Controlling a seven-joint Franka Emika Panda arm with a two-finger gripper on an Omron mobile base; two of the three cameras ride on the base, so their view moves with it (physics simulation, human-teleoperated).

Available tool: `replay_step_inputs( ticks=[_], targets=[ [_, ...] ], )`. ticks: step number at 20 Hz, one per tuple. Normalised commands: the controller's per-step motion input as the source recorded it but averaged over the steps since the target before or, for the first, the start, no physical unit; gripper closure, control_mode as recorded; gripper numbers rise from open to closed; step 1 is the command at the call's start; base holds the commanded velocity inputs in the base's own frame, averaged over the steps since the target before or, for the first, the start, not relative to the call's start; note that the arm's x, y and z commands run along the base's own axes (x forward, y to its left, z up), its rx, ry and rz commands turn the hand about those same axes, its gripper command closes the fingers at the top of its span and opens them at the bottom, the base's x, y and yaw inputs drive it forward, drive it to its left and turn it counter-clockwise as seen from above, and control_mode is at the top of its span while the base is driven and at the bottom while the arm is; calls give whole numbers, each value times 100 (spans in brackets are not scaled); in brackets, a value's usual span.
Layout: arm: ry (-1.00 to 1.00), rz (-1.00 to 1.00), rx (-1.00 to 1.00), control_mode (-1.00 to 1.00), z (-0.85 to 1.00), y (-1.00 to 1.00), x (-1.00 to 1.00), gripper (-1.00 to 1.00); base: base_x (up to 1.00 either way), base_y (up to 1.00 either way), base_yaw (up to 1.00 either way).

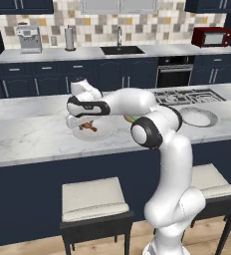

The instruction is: Pick the chicken drumstick and corn from their plates and place them in the bowl. Then put the bowl in the fridge.

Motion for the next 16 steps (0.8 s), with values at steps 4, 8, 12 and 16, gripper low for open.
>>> replay_step_inputs(
  ticks=[4,8,12,16],
  targets=[
    [0,0,6,-100,40,-26,-19,100,0,0,0],
    [0,0,9,-100,32,-47,-22,100,0,0,0],
    [0,0,10,-100,25,-59,-18,100,0,0,0],
    [0,0,4,-100,23,-60,-15,100,0,0,0]
  ],
)
